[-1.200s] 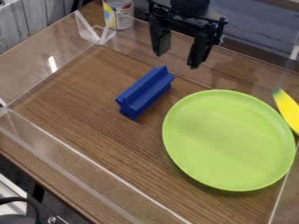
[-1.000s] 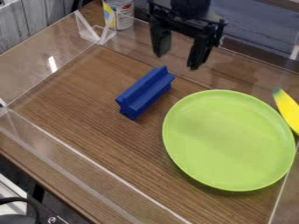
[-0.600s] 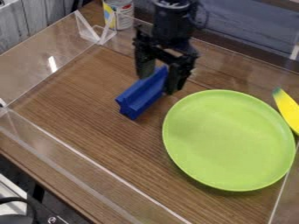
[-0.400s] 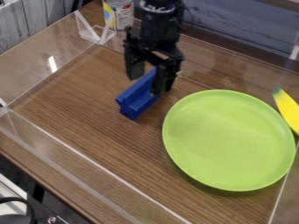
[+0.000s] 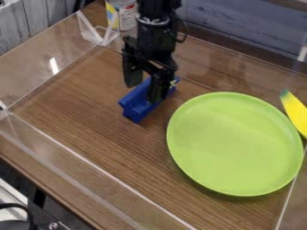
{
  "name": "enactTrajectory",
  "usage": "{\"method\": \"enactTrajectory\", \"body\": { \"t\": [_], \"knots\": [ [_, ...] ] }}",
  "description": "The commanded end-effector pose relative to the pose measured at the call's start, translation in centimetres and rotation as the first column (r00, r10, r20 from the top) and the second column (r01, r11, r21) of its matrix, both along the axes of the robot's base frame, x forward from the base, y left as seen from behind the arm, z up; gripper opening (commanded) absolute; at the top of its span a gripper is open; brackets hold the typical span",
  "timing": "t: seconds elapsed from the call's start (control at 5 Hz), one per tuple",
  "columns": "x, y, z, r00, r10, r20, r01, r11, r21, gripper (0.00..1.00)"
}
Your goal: Put the blue object in the green plate
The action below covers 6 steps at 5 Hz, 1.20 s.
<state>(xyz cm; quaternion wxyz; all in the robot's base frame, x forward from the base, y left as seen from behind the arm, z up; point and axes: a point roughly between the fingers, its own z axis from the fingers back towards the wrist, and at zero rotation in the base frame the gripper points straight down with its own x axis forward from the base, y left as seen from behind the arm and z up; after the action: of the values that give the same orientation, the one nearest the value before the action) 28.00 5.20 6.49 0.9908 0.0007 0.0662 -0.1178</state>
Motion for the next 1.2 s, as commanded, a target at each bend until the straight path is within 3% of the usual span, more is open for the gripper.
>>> {"method": "enactTrajectory", "body": {
  "t": [0.0, 0.4, 1.0],
  "knots": [
    [0.7, 0.6, 0.4, 0.999, 0.007, 0.042, -0.008, 1.0, 0.004, 1.0],
    [1.0, 0.7, -0.7, 0.999, 0.007, 0.048, -0.006, 1.0, -0.006, 1.0],
    [1.3, 0.7, -0.9, 0.997, 0.01, 0.072, -0.009, 1.0, -0.023, 1.0]
  ]
}}
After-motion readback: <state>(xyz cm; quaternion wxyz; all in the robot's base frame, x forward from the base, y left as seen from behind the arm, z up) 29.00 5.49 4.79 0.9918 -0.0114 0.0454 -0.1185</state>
